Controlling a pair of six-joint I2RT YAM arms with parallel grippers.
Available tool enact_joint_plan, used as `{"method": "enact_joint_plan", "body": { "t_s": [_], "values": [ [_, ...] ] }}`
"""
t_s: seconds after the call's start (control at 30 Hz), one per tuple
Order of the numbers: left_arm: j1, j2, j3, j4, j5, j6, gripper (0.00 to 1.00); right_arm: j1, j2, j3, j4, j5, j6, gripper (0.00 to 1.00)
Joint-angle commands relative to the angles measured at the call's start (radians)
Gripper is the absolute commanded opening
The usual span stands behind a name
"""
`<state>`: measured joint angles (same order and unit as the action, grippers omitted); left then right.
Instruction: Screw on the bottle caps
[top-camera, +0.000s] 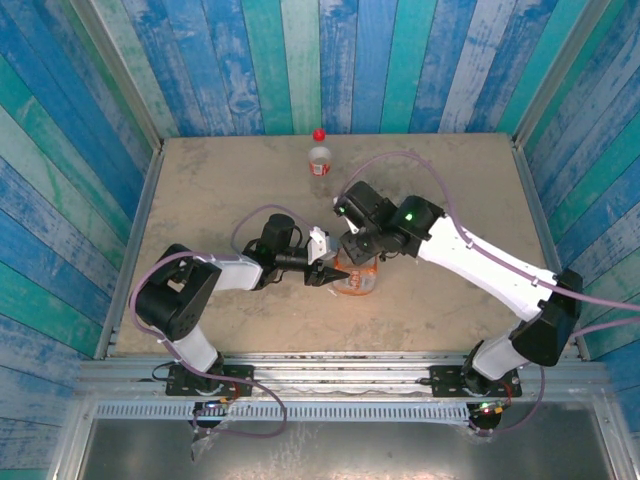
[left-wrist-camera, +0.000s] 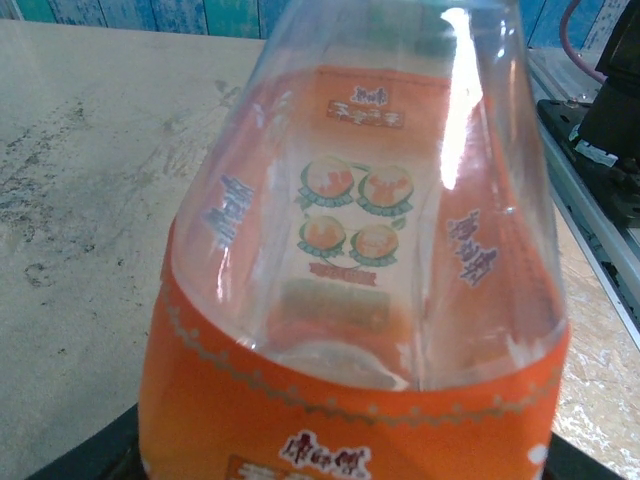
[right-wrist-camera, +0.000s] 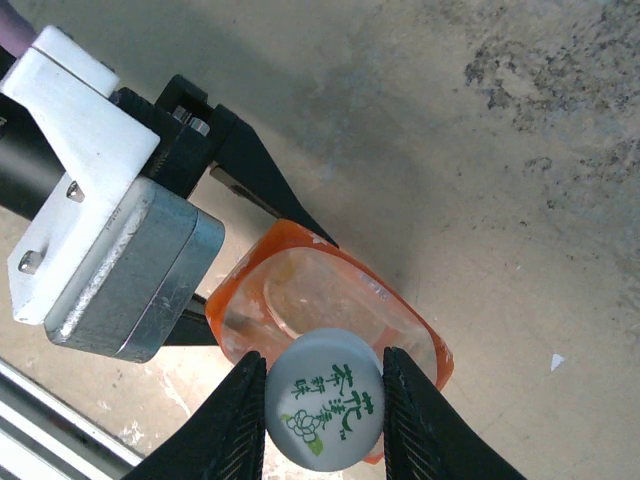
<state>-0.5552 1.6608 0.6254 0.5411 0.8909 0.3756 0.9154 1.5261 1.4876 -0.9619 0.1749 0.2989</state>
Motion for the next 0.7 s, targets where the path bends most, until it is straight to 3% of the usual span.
{"method": "enact_joint_plan", "body": {
  "t_s": [0.0, 0.47, 0.67],
  "values": [
    [0.008, -0.05, 0.002, 0.034, -0.052, -0.043, 0.58, 0.025, 0.028, -0.099, -0.009, -0.033, 0.043, 0.22],
    [0.008, -0.037, 0.005, 0.045, -0.046, -0.064, 0.58, 0.043, -0.164, -0.319, 0.231, -0.076, -0.202, 0.27],
    [0.008, -0.042, 0.0, 0.046, -0.047, -0.063, 0.59, 0.042, -0.175, -0.342, 0.219, -0.032, -0.268, 0.28]
  ]
}}
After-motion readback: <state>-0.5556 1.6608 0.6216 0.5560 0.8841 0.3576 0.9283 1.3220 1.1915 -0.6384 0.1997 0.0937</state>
